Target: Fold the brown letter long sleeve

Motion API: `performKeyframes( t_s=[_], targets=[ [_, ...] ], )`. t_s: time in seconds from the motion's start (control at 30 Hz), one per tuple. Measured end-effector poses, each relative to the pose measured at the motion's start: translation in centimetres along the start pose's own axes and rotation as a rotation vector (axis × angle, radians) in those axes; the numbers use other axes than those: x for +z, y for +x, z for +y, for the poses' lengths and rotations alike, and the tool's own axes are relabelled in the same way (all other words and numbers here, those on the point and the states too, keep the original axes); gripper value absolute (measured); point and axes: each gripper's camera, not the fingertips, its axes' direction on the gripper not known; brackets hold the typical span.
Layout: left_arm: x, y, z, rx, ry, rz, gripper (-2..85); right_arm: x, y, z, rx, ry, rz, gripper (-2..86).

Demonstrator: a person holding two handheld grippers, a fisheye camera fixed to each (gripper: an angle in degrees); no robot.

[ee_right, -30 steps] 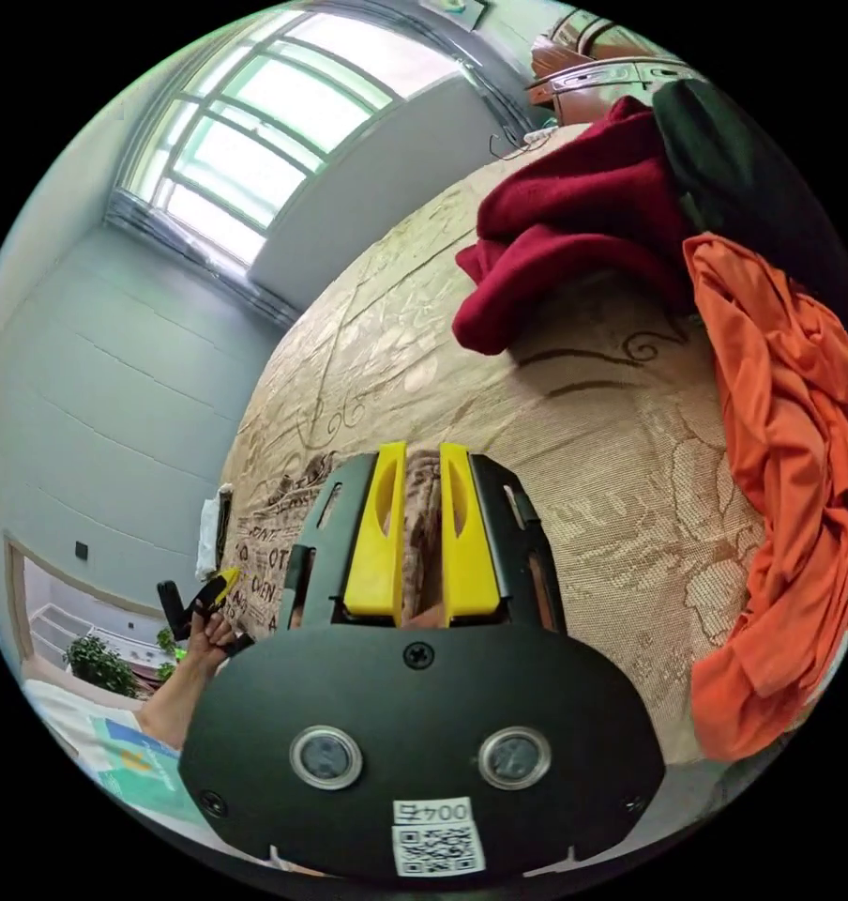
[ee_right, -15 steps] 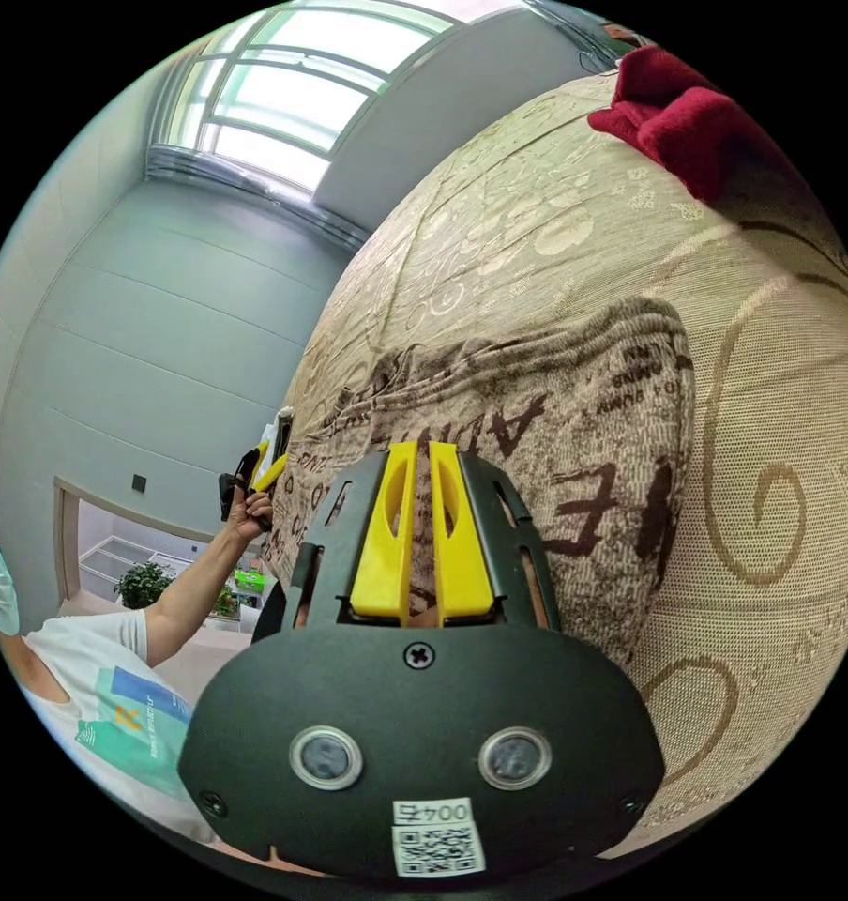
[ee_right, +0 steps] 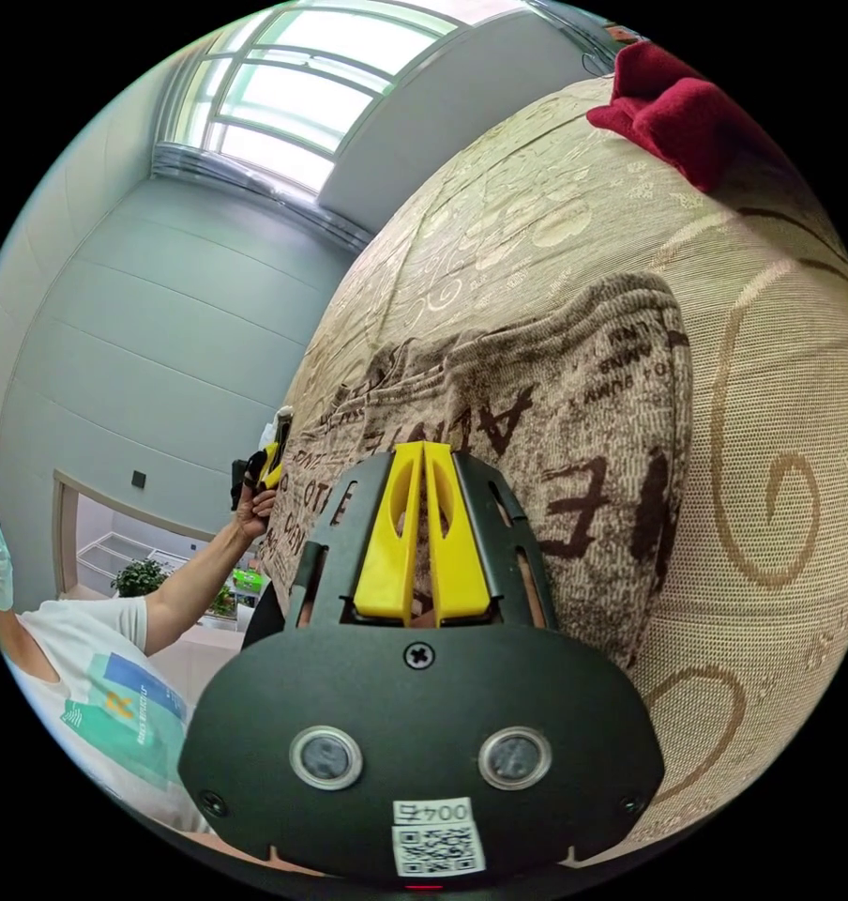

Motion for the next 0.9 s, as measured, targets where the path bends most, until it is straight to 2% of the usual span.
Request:
performKeyframes(
  t_s=[0.13,0.23,0.33,0.5,0.6,0.73,0.77,0.8,0.83,0.9],
  targets=[
    [0.1,1.0,-0.3,0.065,-0.012,-0.154,5.6,0.1,-2.1,0.1,0.0,-0.003,0.013,-0.7],
    [0.9,1.9,-0.5,0.124,-0.069,-0.37,3.9,0.3,-3.7,0.2,-0.001,-0.004,0.035,-0.7],
    [1.3,0.2,-0.6,0.063,-0.084,-0.351,3.6,0.5,-5.5,0.3,0.001,-0.011,0.052,-0.5],
    [-2.3,2.3,1.1,0.054,0.069,-0.342,5.1,-0.2,-9.4,0.3,-0.012,-0.016,0.074,2.4],
    [-3.2,6.1,4.8,0.149,0.127,-0.348,4.3,-0.9,-15.8,1.7,-0.14,0.015,0.252,4.5],
    [2.4,8.8,11.1,0.27,0.015,-0.416,3.0,1.8,-25.4,6.0,-0.396,0.011,0.579,5.5],
    [4.6,8.4,12.9,0.288,-0.026,-0.509,2.8,3.3,-26.8,7.1,-0.456,-0.005,0.67,5.8],
    [6.6,6.9,14.0,0.271,-0.084,-0.64,2.6,4.0,-27.0,7.4,-0.46,-0.027,0.709,5.9],
    [7.4,5.9,14.6,0.259,-0.109,-0.683,2.5,5.3,-26.6,7.7,-0.443,-0.094,0.74,6.0],
    [6.8,2.4,15.4,0.137,-0.046,-0.527,2.4,4.6,-26.5,7.7,-0.407,-0.065,0.653,6.1]
  ],
)
